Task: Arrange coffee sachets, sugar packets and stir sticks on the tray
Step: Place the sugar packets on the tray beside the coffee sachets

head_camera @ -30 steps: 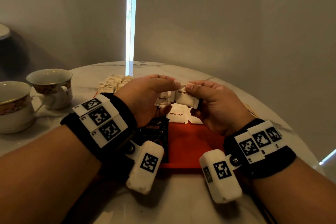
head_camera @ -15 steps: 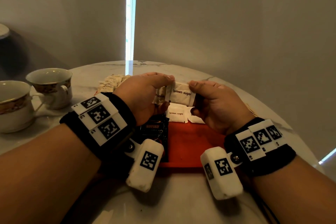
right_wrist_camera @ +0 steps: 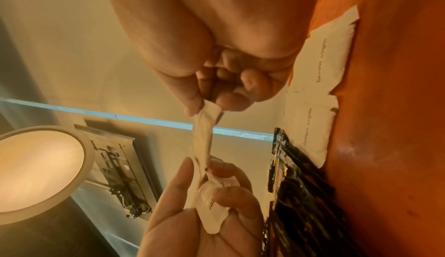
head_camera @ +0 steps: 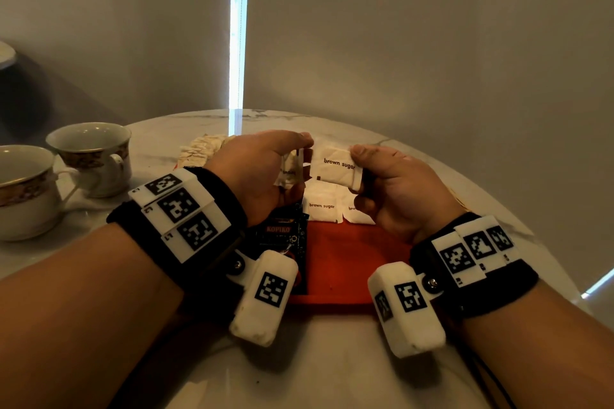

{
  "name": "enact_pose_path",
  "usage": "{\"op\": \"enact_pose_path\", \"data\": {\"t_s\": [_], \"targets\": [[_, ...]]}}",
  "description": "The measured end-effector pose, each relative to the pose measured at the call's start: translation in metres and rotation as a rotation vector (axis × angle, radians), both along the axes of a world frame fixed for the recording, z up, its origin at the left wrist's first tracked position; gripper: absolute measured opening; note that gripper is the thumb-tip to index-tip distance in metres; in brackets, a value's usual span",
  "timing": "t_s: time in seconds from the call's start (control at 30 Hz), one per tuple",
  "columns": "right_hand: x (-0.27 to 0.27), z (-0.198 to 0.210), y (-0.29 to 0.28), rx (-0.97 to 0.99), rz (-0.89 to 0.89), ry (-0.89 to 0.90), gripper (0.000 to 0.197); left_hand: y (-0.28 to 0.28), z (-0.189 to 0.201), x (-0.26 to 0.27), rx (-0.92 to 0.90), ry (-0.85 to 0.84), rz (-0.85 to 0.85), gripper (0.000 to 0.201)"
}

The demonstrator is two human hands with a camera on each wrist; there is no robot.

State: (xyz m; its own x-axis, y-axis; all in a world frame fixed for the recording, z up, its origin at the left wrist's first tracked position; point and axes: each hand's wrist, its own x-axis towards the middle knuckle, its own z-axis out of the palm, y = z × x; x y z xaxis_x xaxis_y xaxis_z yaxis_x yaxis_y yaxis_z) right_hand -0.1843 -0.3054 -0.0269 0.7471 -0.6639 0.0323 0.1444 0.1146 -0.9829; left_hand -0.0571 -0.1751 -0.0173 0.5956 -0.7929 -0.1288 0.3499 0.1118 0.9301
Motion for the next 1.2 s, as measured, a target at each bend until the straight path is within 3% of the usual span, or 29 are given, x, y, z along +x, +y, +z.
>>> {"op": "enact_pose_path", "data": {"t_s": [0.2,0.43,0.67,0.87,1.03,1.2], "targets": [[0.0,-0.009,-0.017,0.116,-0.027,0.145,0.013,0.003,0.004,0.003,-0.03,0.025,0.013,0.009],[-0.005,-0.011,-0.018,0.207,0.103,0.348,0.04,0.003,0.005,0.0,-0.03,0.011,0.028,0.011],[-0.01,-0.003,-0.011,0.152,0.187,0.453,0.035,0.004,0.005,-0.003,-0.033,0.002,0.022,0.011],[-0.006,-0.004,-0.012,0.141,0.215,0.45,0.044,0.003,0.005,-0.002,-0.026,-0.001,0.025,0.011],[-0.005,-0.004,-0.013,0.16,0.194,0.431,0.025,0.004,0.006,-0.003,-0.019,-0.003,0.027,0.011],[-0.006,-0.005,-0.013,0.137,0.163,0.401,0.028,0.004,0.006,-0.004,-0.012,0.002,0.03,0.01]]}}
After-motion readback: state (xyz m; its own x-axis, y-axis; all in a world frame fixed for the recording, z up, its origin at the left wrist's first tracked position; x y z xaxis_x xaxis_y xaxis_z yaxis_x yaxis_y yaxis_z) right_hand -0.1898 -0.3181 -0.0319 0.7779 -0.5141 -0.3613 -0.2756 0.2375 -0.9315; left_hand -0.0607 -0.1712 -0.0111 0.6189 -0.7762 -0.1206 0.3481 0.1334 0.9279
